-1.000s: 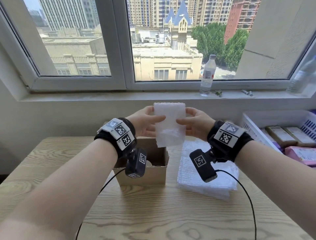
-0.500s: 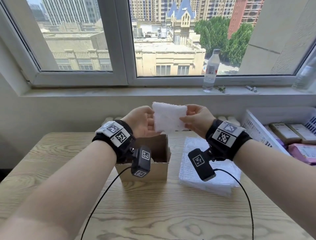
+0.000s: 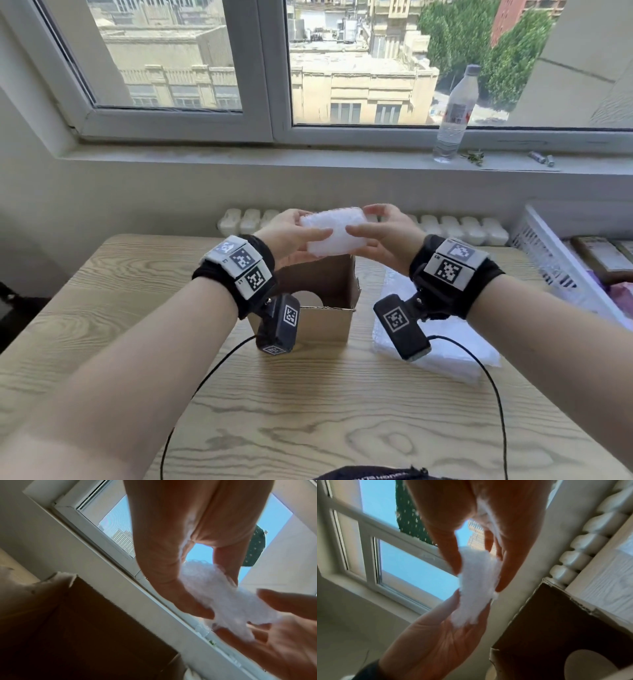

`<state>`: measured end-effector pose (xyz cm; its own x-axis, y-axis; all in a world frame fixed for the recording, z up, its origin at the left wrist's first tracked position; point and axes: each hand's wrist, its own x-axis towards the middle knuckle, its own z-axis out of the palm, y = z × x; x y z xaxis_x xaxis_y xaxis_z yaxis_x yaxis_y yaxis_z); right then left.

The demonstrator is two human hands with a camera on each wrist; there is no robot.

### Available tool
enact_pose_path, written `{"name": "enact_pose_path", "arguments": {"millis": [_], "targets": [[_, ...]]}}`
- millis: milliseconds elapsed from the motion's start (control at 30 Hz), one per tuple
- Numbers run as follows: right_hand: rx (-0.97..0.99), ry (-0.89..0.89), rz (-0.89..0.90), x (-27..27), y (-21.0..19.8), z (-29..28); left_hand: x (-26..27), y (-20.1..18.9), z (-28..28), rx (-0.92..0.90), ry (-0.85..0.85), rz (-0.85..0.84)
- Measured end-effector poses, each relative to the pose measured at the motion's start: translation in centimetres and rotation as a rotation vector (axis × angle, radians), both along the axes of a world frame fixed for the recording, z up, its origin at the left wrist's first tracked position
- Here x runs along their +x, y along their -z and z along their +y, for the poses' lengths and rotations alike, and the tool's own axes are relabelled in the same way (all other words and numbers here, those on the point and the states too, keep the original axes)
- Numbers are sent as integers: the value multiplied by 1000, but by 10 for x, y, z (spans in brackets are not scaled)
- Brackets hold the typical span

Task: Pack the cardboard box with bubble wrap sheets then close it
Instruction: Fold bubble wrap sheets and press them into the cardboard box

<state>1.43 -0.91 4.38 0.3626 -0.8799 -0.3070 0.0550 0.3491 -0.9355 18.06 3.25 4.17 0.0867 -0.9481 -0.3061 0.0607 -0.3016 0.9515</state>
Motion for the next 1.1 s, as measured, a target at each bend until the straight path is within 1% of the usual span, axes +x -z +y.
{"name": "enact_pose_path", "arguments": {"millis": [33, 67, 100, 133, 167, 200, 233, 267, 367, 433, 500, 600, 700, 767, 833, 867, 933, 967, 1033, 1100], "targets": [[-35, 49, 74, 3, 3, -1, -1, 3, 3, 2, 1, -83], [-90, 91, 170, 5, 6, -3, -1, 8, 7, 3, 23, -234], [-163, 113, 284, 6, 10, -5, 1, 15, 10, 0, 84, -464], [-239, 107, 404, 7, 13, -7, 4, 24, 12, 1, 177, -722], [-316, 84, 502, 6, 16, -8, 7, 35, 15, 27, 289, -940], [-387, 52, 585, 7, 18, -7, 10, 45, 18, 66, 387, -1096], [-456, 17, 656, 7, 20, -6, 14, 57, 21, 116, 455, -1191], [-522, -22, 716, 8, 21, -5, 18, 68, 24, 159, 491, -1240], [-664, -112, 840, 14, 22, 2, 23, 93, 32, 239, 545, -1270], [-726, -146, 882, 22, 23, 9, 23, 105, 39, 264, 560, -1281], [-802, -195, 946, 31, 24, 17, 22, 114, 45, 264, 550, -1339], [-895, -349, 1064, 48, 28, 28, 18, 121, 54, 243, 528, -1405], [-902, -515, 1266, 67, 34, 40, 13, 128, 66, 224, 513, -1444], [-857, -559, 1371, 75, 42, 45, 12, 132, 73, 203, 533, -1482], [-793, -606, 1417, 81, 53, 50, 11, 135, 77, 183, 558, -1502], [-747, -593, 1423, 82, 58, 52, 10, 137, 78, 175, 561, -1507], [-592, -532, 1454, 83, 68, 52, 9, 141, 82, 154, 536, -1527], [-506, -529, 1479, 84, 73, 51, 8, 142, 83, 141, 519, -1540], [-389, -543, 1485, 85, 79, 47, 6, 143, 86, 125, 497, -1555], [-327, -586, 1511, 87, 84, 41, 5, 143, 87, 112, 489, -1569]]}}
